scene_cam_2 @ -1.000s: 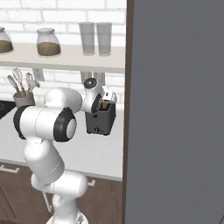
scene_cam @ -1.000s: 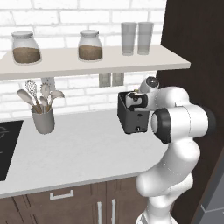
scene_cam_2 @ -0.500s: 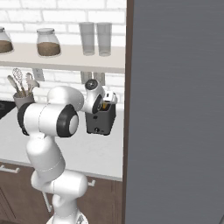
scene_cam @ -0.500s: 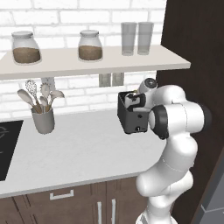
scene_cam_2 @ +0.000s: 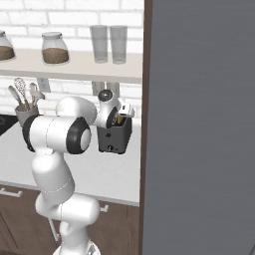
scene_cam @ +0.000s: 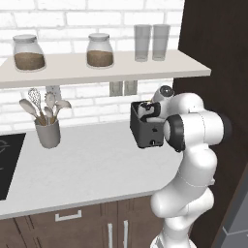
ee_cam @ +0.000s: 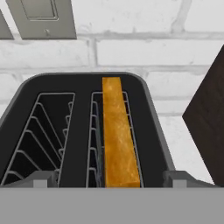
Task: Start the toaster. Once the lever pops up, take the bread to the plate on the dining counter.
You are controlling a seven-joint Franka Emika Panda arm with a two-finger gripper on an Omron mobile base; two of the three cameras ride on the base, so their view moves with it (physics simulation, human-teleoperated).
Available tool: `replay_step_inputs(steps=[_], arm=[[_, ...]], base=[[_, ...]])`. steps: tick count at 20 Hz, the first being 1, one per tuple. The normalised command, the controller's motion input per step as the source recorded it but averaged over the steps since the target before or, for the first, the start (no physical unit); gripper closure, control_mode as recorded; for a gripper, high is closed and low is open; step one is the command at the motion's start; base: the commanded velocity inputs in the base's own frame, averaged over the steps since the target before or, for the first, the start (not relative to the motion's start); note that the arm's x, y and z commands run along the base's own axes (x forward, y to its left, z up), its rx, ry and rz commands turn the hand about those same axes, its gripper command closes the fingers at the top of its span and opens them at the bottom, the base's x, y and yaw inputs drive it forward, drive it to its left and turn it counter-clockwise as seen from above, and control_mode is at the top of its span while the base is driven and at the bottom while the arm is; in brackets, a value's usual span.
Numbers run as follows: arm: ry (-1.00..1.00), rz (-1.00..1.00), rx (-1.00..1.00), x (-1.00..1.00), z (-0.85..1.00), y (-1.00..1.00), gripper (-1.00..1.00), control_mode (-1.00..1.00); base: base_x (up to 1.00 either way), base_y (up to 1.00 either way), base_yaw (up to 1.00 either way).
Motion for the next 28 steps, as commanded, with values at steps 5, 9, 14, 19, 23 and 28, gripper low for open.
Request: replay_step_inputs(steps=[5,9,14,19,23,28], arm=[[0.0,0.0,0.0,0.01,-0.18,0.0,1.0,-1.0],[0.0,0.0,0.0,-0.01,-0.04,0.0,1.0,-1.0],[0.0,0.0,0.0,-0.06,0.0,0.0,1.0,-1.0],[-0.03,0.02,0.0,-0.35,0.09,0.0,1.0,-1.0],[-0.09,0.06,0.0,-0.69,0.44,0.0,1.0,-1.0],[-0.04,0.06,0.0,-0.44,0.51,0.0,1.0,-1.0]], base=[[0.0,0.0,0.0],[0.0,0.0,0.0],[0.0,0.0,0.0],[0.0,0.0,0.0],[0.0,0.0,0.0],[0.0,0.0,0.0]])
